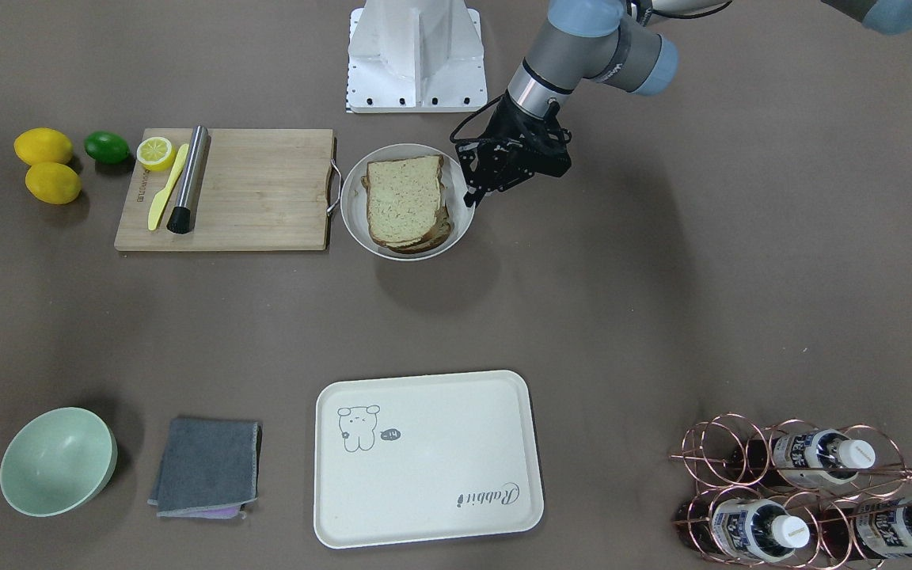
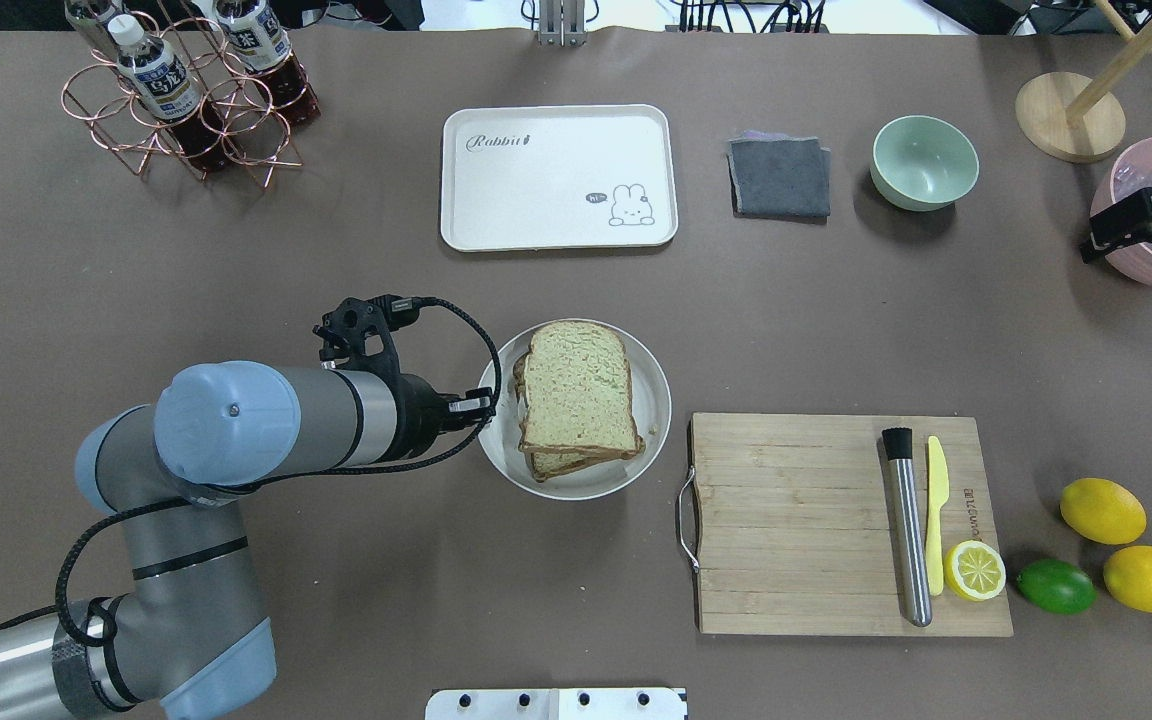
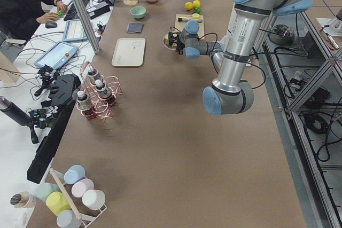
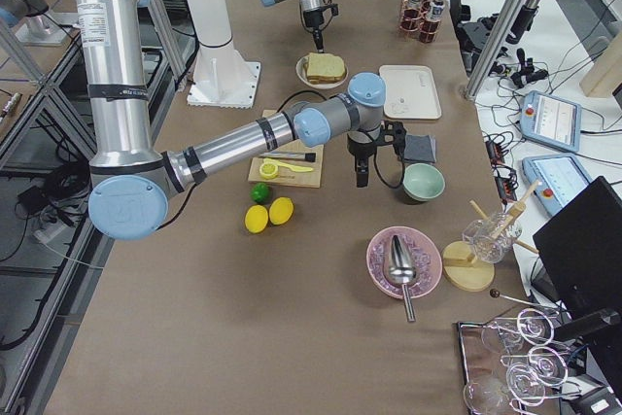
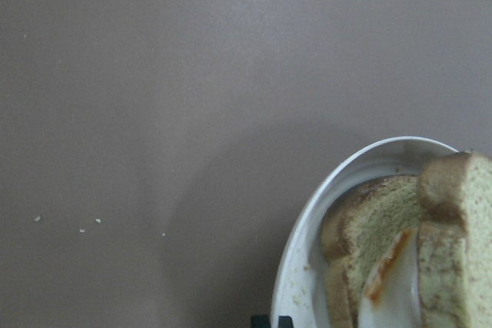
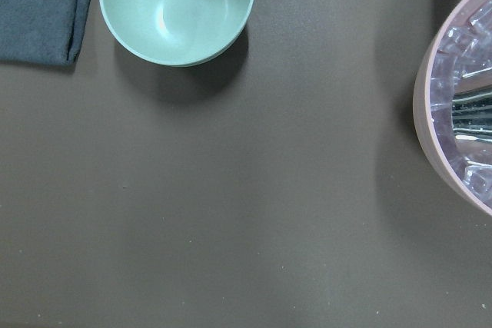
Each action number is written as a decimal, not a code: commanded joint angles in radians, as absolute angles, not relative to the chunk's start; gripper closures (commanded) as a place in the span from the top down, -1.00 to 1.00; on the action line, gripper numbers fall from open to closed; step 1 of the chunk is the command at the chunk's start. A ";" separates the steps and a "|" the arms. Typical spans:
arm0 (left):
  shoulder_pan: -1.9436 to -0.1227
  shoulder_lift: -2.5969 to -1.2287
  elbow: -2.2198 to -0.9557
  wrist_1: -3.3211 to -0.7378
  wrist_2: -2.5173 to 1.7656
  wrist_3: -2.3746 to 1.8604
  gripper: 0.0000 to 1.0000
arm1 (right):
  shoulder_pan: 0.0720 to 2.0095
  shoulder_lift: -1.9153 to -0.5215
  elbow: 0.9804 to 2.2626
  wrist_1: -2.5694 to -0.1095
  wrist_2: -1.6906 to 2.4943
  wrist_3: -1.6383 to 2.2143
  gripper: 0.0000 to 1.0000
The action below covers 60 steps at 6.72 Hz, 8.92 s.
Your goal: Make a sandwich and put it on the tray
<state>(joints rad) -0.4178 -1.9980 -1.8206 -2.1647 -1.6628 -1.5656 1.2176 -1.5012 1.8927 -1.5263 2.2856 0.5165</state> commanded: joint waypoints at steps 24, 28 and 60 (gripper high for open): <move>-0.646 -2.393 -1.109 -2.365 -1.565 -1.714 0.96 | 1.256 -1.554 1.875 -1.526 2.284 0.425 0.99; -0.745 -2.248 -1.425 -2.215 -1.786 -1.694 0.96 | 1.275 -1.552 1.879 -1.532 2.296 0.414 0.99; -1.568 -1.552 -1.667 -1.674 -2.379 -0.138 0.96 | 1.568 -1.680 1.690 -1.477 2.286 0.035 1.00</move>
